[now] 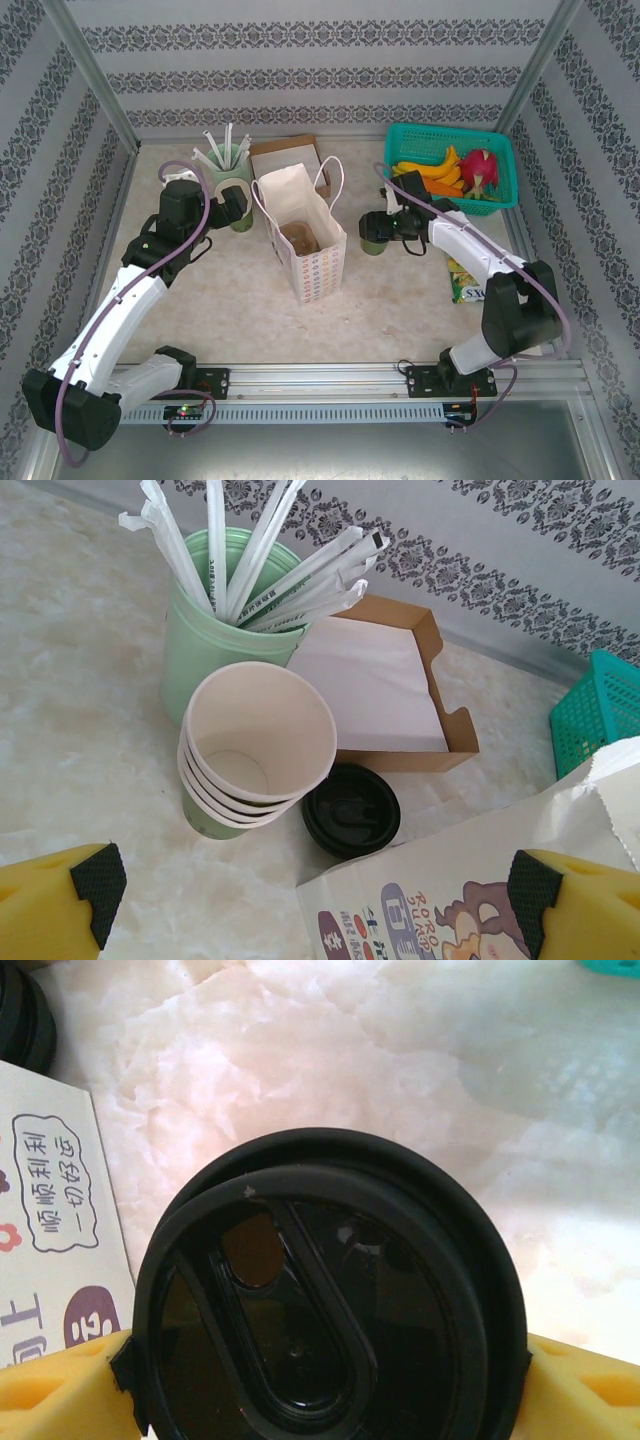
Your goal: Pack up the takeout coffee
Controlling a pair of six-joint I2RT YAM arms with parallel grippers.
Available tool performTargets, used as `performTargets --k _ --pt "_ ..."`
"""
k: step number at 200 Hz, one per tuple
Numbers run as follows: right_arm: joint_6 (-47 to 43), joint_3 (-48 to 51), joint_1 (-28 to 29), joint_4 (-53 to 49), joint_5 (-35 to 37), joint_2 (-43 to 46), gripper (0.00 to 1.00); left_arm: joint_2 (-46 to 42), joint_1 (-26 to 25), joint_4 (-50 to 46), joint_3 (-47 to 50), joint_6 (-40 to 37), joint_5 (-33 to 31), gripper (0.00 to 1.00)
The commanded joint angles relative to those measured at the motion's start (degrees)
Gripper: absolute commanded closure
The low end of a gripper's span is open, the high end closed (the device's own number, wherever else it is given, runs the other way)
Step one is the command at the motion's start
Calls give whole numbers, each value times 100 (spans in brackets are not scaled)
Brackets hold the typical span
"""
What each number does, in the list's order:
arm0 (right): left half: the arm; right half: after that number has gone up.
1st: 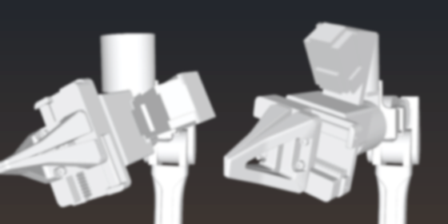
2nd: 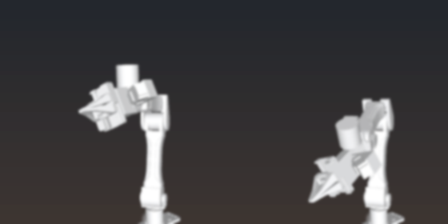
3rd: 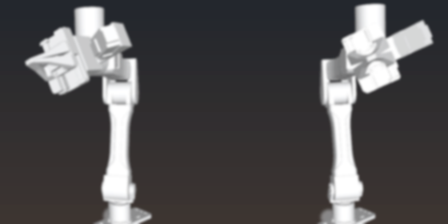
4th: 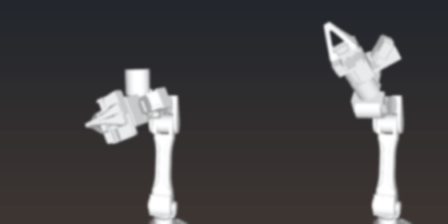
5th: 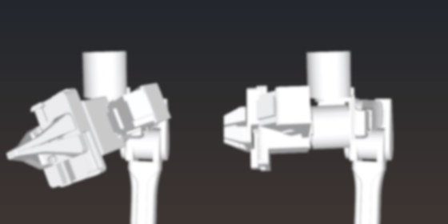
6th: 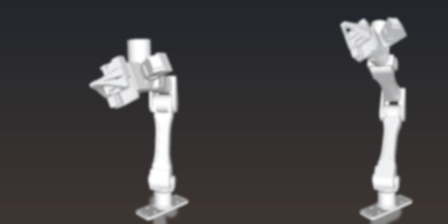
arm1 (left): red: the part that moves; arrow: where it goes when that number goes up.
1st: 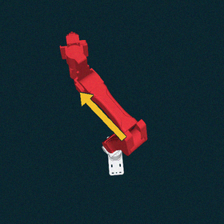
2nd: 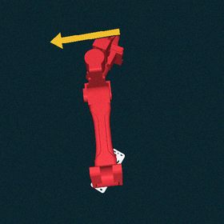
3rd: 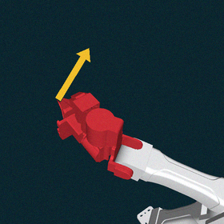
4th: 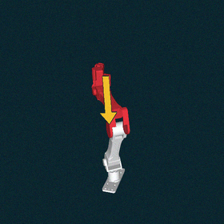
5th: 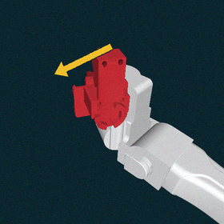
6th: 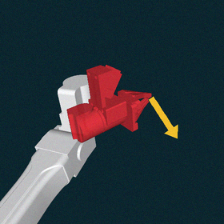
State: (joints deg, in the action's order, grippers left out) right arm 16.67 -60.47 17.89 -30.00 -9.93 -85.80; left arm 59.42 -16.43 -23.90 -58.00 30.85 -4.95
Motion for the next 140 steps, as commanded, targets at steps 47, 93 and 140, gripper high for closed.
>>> performTargets --k 47,93,140 --pt "212 -54 84 -722 -80 -35 12 34 8 185 -133 -186 29 0" --pt "320 -589 92 -1093 -108 -240 8 26 9 62 -167 -287 -98 0" --pt "554 -1157 102 -1861 83 -535 2 89 11 74 -182 -346 -120 0"
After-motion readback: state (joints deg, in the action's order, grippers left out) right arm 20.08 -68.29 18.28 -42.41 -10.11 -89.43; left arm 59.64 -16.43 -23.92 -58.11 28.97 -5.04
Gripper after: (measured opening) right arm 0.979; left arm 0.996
